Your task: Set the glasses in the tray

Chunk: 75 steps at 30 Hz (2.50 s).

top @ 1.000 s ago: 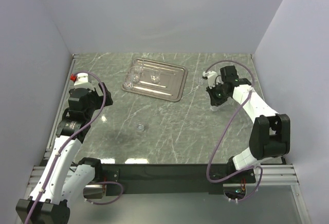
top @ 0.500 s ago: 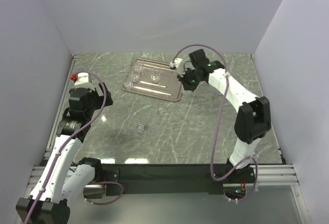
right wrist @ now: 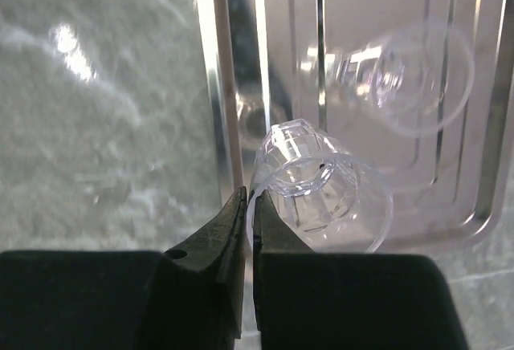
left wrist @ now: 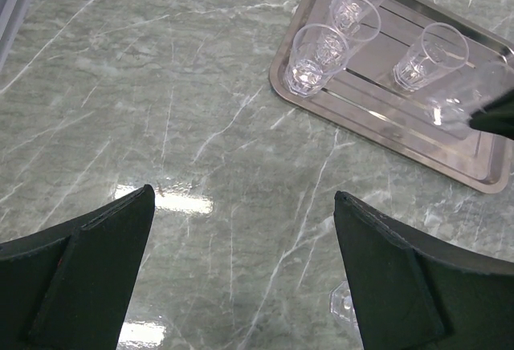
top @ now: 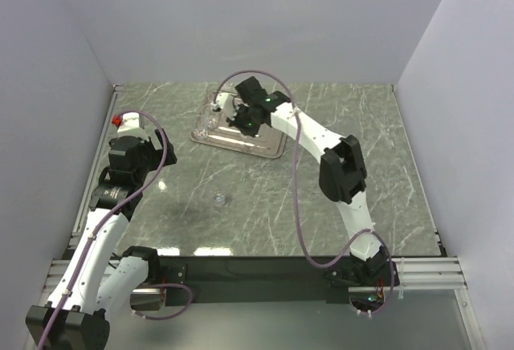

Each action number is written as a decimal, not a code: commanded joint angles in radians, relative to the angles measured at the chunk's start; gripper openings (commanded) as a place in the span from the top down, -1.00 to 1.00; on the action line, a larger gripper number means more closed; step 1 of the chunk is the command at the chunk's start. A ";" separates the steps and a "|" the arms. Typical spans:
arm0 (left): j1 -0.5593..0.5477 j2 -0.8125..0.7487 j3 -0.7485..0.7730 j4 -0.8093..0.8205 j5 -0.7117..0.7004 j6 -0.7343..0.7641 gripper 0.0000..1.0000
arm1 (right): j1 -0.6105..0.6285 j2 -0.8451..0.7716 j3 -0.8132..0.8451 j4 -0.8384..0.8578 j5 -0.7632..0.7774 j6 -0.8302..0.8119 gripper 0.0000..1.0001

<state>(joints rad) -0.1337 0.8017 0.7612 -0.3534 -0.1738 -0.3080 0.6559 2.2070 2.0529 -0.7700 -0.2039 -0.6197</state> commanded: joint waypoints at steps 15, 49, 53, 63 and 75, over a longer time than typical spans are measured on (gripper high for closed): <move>0.006 -0.010 0.006 0.053 0.017 0.015 -0.99 | 0.151 0.240 0.266 0.235 0.259 -0.023 0.89; -0.012 -0.153 -0.026 0.094 0.043 0.012 -0.99 | 0.163 -0.205 -0.040 0.132 0.106 0.029 -0.01; -0.012 -0.115 -0.014 0.097 0.135 -0.016 -0.99 | 0.159 -0.364 -0.236 0.121 0.072 0.038 -0.01; -0.014 0.014 0.021 0.004 0.407 -0.299 -0.99 | -0.011 -0.848 -0.746 0.196 -0.108 0.040 -0.02; -0.142 0.215 -0.140 0.007 0.528 -0.502 -0.67 | -0.445 -1.334 -1.272 0.365 -0.403 0.161 -0.07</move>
<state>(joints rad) -0.2230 0.9840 0.6598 -0.3660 0.3191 -0.7425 0.2867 0.9146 0.8230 -0.4953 -0.4797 -0.5034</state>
